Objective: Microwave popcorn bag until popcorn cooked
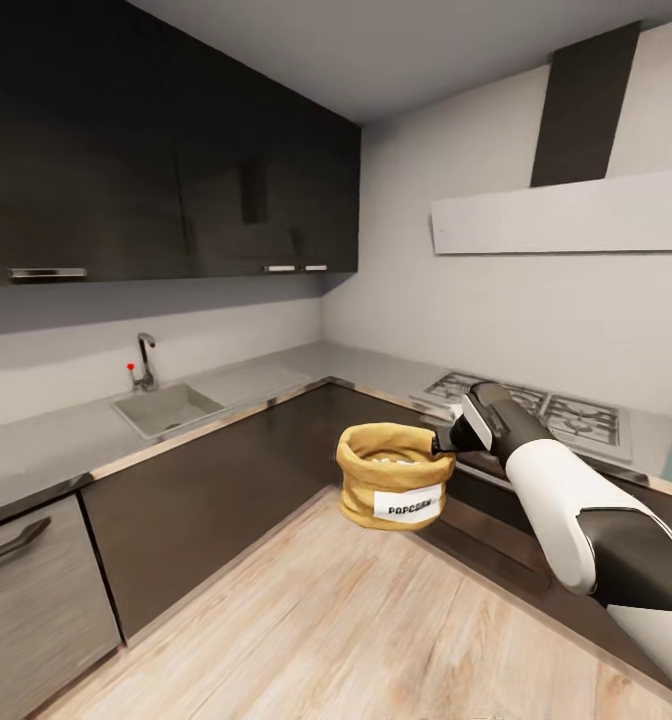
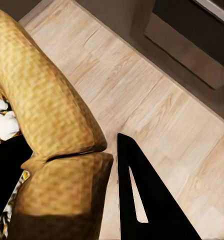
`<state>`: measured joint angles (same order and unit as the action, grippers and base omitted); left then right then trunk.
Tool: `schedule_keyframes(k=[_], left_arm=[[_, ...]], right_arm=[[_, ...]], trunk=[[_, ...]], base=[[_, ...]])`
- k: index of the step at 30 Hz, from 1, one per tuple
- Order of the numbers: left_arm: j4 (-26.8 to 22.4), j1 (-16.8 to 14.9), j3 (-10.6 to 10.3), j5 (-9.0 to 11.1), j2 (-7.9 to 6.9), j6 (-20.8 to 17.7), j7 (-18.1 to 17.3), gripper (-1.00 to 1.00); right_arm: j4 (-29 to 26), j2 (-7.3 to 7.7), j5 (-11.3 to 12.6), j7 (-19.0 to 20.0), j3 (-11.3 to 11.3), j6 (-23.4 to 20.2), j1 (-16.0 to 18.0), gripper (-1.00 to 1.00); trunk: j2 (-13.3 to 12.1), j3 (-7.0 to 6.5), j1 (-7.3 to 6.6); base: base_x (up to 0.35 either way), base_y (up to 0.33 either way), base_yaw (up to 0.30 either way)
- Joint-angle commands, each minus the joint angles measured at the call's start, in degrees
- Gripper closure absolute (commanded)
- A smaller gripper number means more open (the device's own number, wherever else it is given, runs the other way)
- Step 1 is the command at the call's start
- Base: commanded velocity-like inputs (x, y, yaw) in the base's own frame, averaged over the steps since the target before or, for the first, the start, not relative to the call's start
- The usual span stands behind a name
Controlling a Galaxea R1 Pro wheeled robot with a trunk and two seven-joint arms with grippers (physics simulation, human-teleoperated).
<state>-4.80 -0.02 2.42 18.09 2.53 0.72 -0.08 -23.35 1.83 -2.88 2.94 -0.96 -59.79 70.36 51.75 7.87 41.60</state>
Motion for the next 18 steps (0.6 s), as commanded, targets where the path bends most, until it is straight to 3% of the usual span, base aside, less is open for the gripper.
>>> schedule_keyframes(k=[1, 7, 18], left_arm=[[-0.07, 0.01, 0.22, 0.19, 0.01, 0.07, -0.01, -1.0], [-0.11, 0.01, 0.22, 0.19, -0.07, 0.06, 0.08, -1.0], [-0.12, 0.0, 0.22, 0.25, -0.13, 0.07, 0.08, -1.0]], right_arm=[[0.0, 0.01, -0.26, 0.32, -0.09, -0.21, 0.04, 1.0], [4.2, 0.18, -0.5, 0.32, -0.01, 0.78, 0.04, 1.0], [4.55, 0.71, -0.37, 0.33, -0.01, 1.34, 0.04, 1.0]], trunk=[[0.06, 0.08, 0.01], [0.06, 0.08, 0.01], [0.06, 0.08, 0.01]], base=[[0.0, 0.0, -0.26], [0.0, 0.0, -0.262], [0.0, 0.0, -0.263]])
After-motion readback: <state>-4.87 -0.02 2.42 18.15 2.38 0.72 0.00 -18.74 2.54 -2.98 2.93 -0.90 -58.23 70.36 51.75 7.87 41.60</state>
